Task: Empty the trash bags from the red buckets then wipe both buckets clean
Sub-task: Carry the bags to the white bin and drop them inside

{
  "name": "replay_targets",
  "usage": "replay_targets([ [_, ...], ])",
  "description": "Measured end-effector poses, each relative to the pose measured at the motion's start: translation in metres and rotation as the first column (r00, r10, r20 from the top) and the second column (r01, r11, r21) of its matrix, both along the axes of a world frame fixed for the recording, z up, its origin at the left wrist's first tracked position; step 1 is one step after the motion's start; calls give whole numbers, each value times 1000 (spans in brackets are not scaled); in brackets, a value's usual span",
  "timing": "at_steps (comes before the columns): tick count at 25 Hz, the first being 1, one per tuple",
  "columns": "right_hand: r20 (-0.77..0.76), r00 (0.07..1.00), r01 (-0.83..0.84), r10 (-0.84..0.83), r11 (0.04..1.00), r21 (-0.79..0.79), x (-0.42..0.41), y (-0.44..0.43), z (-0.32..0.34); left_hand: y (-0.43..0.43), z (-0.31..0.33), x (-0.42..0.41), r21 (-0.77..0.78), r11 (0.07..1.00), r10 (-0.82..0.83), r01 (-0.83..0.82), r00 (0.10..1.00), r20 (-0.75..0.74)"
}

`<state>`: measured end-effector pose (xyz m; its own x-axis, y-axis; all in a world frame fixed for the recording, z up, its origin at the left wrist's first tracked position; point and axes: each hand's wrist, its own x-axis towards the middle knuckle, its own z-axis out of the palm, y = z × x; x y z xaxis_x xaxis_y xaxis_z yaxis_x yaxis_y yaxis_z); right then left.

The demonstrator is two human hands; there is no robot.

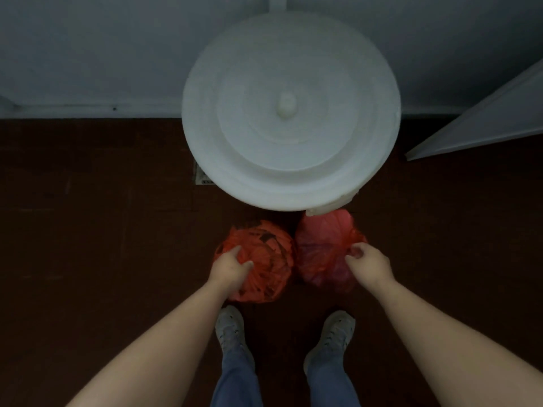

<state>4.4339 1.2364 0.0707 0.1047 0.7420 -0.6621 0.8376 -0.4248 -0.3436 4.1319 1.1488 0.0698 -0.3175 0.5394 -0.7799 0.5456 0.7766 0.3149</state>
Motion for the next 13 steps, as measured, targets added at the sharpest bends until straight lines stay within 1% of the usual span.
replay_targets([
  [4, -45, 999, 12, -10, 999, 40, -5, 29, 73, 29, 75, -2, 28, 998, -49, 50, 998, -35],
  [7, -68, 998, -12, 18, 997, 80, -12, 56, 130, 60, 135, 2, 84, 992, -89, 94, 994, -62],
  [10, -136, 990, -26, 43, 992, 120, -24, 84, 177, 100, 185, 8, 158, 986, -51, 62, 996, -72],
  [13, -173, 982, -46, 72, 988, 146, -40, 110, 203, 149, 215, 14, 238, 971, -4, 16, 999, -53],
])
